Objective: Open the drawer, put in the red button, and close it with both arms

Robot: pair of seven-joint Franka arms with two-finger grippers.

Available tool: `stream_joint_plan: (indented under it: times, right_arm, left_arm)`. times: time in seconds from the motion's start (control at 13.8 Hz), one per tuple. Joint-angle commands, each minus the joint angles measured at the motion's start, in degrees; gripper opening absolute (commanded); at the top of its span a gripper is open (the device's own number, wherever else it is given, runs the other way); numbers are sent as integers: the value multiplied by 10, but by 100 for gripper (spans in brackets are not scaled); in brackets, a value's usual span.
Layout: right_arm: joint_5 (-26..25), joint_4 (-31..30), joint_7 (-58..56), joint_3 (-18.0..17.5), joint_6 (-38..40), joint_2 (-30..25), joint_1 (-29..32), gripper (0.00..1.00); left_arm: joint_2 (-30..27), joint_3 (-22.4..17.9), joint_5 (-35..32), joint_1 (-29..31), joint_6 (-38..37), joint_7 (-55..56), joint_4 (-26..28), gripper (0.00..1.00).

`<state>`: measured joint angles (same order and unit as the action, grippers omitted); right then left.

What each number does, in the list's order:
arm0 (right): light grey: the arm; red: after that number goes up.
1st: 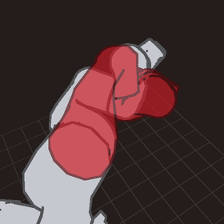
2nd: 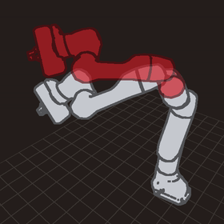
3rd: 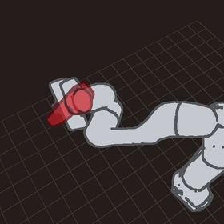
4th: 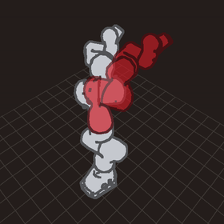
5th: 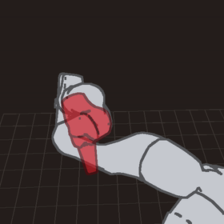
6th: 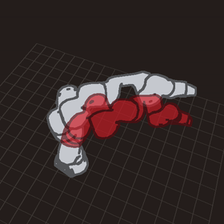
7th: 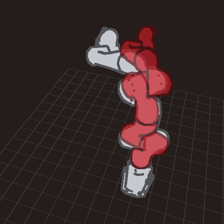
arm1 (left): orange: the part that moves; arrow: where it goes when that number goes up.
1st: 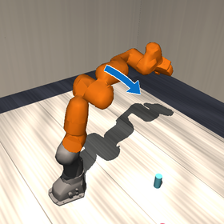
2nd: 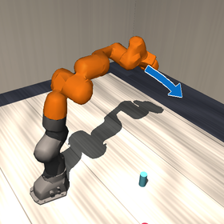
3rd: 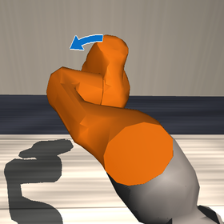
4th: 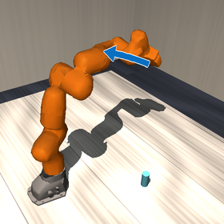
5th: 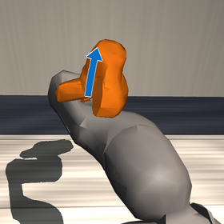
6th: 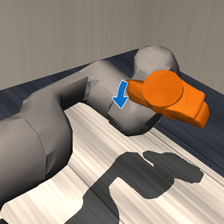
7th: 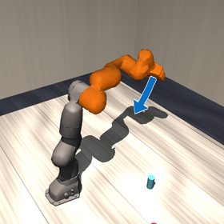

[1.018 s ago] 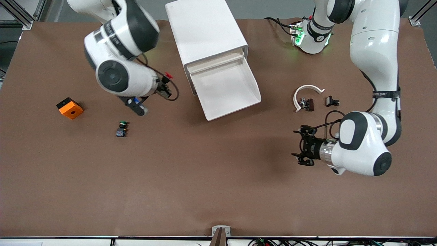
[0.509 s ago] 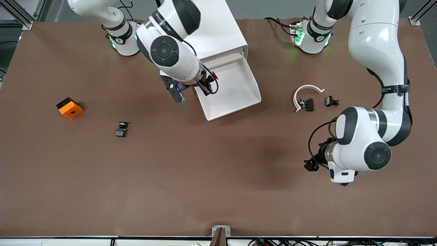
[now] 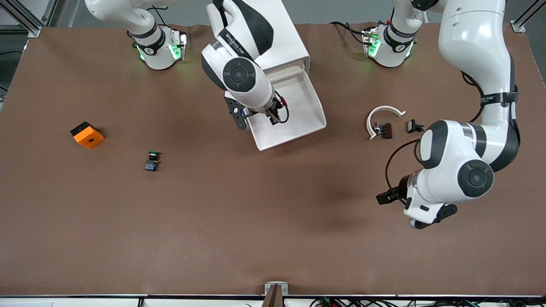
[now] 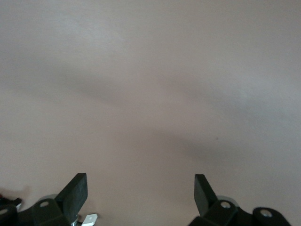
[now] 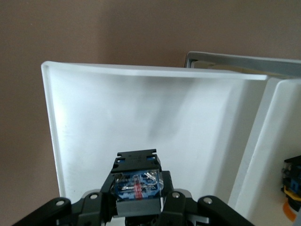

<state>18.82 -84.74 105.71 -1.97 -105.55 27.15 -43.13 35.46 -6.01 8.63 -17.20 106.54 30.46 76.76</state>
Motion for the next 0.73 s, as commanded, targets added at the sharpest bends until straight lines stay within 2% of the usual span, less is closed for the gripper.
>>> stream_joint_plan:
  times: [0.0,0.29,0.51,0.65]
  right_arm:
    - [-14,41,33,7,5,33,-15,19]
    - [-23,41,54,7,-13,52,-21,20]
    - [-24,37,54,7,-35,64,-29,20]
    - [-24,38,54,7,-35,71,-33,20]
  left_arm:
    - [-72,8,-16,-16,55,-13,108,100]
    - [-107,45,-65,-21,81,-31,169,100]
    - [-107,72,-112,-21,81,-31,181,100]
    - [-107,74,-113,-21,81,-32,186,100]
